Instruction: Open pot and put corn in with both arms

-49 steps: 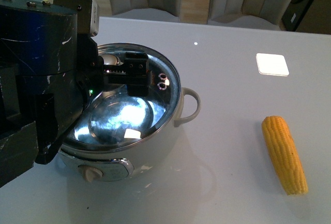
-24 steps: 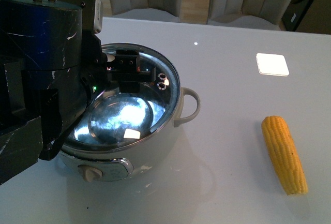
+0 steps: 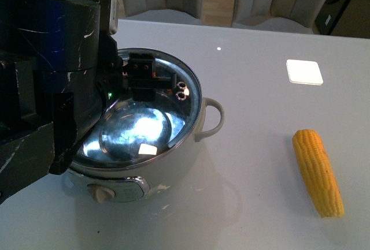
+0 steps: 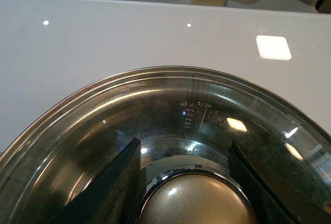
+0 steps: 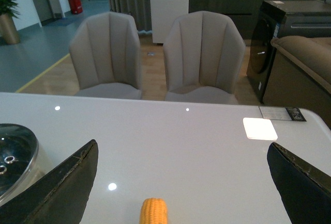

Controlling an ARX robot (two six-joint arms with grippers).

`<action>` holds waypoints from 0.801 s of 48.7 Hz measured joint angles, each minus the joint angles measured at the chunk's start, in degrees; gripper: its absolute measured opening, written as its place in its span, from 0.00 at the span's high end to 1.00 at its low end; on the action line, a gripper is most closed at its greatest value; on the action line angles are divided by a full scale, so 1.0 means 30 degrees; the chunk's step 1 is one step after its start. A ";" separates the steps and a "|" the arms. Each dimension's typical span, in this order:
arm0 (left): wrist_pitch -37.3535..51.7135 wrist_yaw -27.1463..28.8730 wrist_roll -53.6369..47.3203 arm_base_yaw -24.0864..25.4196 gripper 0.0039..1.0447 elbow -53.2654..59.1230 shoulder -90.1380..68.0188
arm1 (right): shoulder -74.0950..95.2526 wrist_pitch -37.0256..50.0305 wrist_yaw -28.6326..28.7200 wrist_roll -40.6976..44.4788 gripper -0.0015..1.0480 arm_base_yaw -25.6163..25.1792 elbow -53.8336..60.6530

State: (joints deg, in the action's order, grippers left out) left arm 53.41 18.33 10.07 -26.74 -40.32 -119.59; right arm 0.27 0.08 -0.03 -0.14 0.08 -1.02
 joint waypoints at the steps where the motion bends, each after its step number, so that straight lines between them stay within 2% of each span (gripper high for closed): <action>1: -0.0051 0.0036 -0.0029 0.0000 0.49 -0.0022 0.0015 | 0.0007 0.0000 0.0000 0.0000 0.08 0.0000 0.0000; 13: -0.0532 0.0044 -0.0430 0.0007 0.51 -0.0102 0.0372 | 0.0000 0.0000 0.0000 0.0000 0.08 0.0000 0.0000; 17: -0.0627 -0.0015 -0.0670 0.0000 0.59 -0.0124 0.0488 | 0.0000 0.0000 0.0000 0.0000 0.08 0.0000 0.0000; 39: -0.0707 0.0051 -0.0765 0.0000 0.60 -0.0124 0.0554 | 0.0007 0.0000 0.0000 0.0000 0.08 0.0000 0.0000</action>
State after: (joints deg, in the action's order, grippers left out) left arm 51.29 18.48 7.77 -26.74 -40.69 -117.93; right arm 0.30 0.08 -0.03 -0.14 0.08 -1.02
